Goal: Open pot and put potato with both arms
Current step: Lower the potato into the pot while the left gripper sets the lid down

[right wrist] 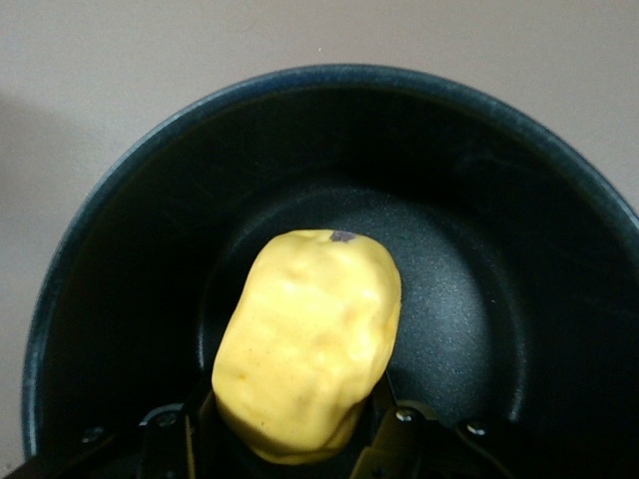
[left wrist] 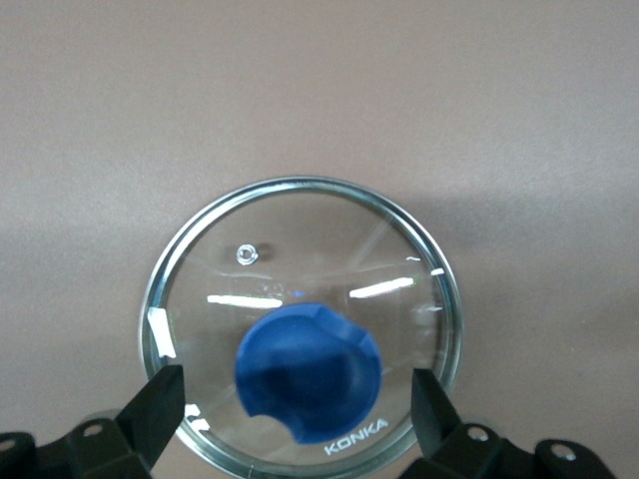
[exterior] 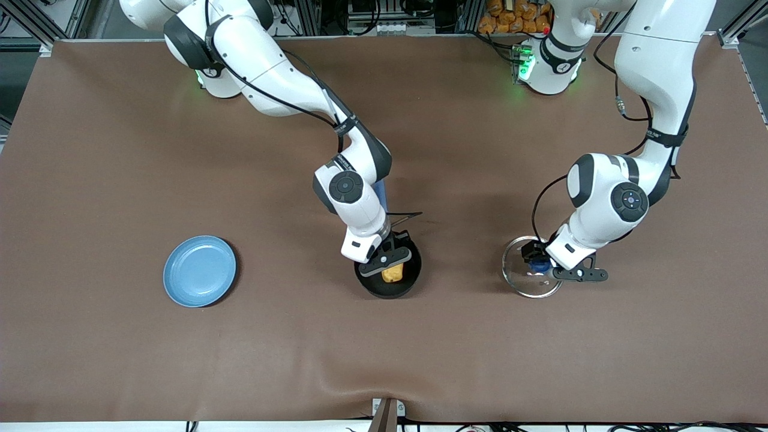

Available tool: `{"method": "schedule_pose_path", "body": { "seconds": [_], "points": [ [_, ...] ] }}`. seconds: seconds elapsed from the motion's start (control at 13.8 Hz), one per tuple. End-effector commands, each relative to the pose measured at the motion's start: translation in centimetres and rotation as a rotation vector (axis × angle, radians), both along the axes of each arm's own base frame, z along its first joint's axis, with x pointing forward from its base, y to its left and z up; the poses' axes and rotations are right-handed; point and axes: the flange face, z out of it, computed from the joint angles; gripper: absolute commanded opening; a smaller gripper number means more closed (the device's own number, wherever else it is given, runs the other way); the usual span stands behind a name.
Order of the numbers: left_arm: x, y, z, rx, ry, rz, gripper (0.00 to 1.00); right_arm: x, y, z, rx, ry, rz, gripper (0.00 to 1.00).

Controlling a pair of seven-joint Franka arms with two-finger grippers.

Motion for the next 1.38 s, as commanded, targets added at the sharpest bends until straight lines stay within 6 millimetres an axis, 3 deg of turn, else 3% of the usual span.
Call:
{"method": "schedule_pose_path", "body": {
  "seconds": [0.0,0.22,0.43,0.58,0.72,0.87,1.01,1.3],
  "points": [
    [0.2,0.4,4.8,-0.022,-0.068,-0.001,1.0,0.5,0.6,0.7,-0.002,-0.026,-0.005,1.0],
    [-0.4,1.0,12.6,-0.029,-0.062,-0.001,1.0,1.2,0.2,2.8,-0.005,-0.055,0.002,1.0],
    [-1.8,3.5,21.1,-0.036,-0.081,0.022,1.0,2.0,-0.5,5.3,-0.001,-0.082,-0.007,1.0],
    [-3.1,5.5,26.5,-0.035,-0.093,0.04,1.0,2.7,-1.4,7.7,-0.015,-0.095,-0.018,1.0],
    [-4.4,6.2,31.0,-0.033,-0.058,0.034,1.0,3.2,-2.9,10.8,-0.056,-0.068,-0.035,1.0],
    [-5.1,6.9,36.1,0.013,-0.035,0.021,1.0,4.1,-5.9,15.2,-0.116,-0.032,-0.079,1.0],
    [-5.6,7.3,39.9,0.041,-0.033,0.014,1.0,5.3,-10.2,19.3,-0.172,0.002,-0.142,1.0],
    [-6.2,7.7,44.1,0.037,-0.066,0.028,1.0,6.4,-18.2,26.2,-0.225,0.039,-0.259,1.0]
  ]
}}
